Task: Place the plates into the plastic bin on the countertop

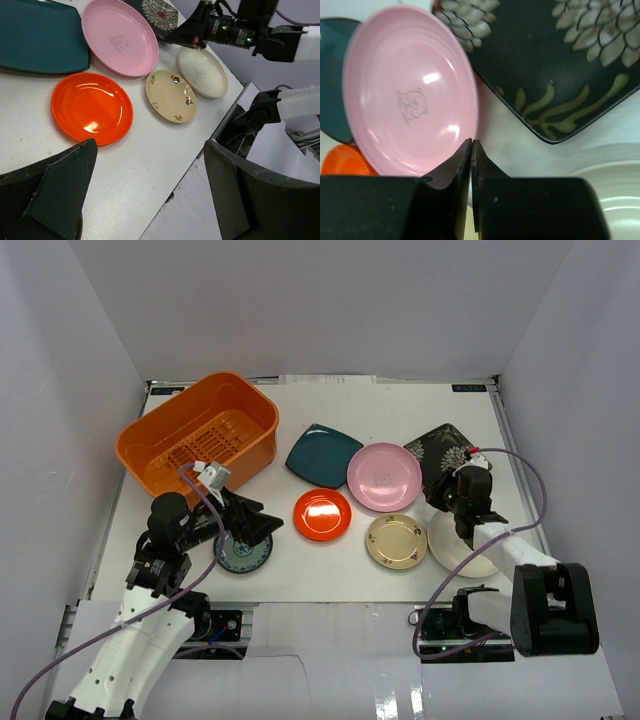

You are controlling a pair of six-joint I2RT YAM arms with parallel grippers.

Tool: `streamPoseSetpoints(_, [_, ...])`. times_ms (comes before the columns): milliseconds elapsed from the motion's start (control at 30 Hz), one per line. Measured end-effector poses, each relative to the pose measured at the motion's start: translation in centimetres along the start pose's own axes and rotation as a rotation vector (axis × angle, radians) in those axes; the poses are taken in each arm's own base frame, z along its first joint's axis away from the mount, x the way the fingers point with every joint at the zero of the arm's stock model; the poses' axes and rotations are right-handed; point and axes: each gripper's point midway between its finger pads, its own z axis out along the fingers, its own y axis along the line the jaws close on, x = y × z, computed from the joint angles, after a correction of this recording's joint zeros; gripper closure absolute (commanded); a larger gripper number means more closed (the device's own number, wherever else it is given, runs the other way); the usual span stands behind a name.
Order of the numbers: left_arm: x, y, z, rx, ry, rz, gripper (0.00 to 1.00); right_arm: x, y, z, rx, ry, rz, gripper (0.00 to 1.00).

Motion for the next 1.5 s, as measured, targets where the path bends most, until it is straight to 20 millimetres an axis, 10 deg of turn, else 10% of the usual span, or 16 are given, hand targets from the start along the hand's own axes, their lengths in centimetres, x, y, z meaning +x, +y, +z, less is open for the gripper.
streamPoseSetpoints(267, [-0.8,1.0,1.3,-0.029,0.017,-0.068,0.21,-5.7,3.7,-4.6,-0.121,-0.226,-0.040,0.77])
streamPoseSetpoints(400, [-1.5,1.5,2.9,-0.026,0.032,-0.119,0.20,-4.5,2.6,-3.5,-0.077,-0.176,-0.057,0.38])
streamPoseSetpoints(500, [-0.8,1.6,3.9,-0.033,0.061,-0.152,0.20,-1.8,0.6,-1.3,-0.007,-0.059,-0.058,0.36])
streamPoseSetpoints(767, [0.4,1.6,5.2,-0.058,0.092,-0.167,0.19,1.4,-0.9,1.7,0.036,0.081,-0.020,0.57])
streamPoseSetpoints(933, [2.4,2.3,6.7,-0.102,0.155,-0.183,0.19,1.6,-0.2,3.0,0.000,0.090,0.020,0.88])
streamPoseSetpoints(1500, [3.1,4.3,15.9,-0.259,0.243,-0.156,0.20,-3.4,4.4,-2.7,-0.176,-0.118,0.003,0.92])
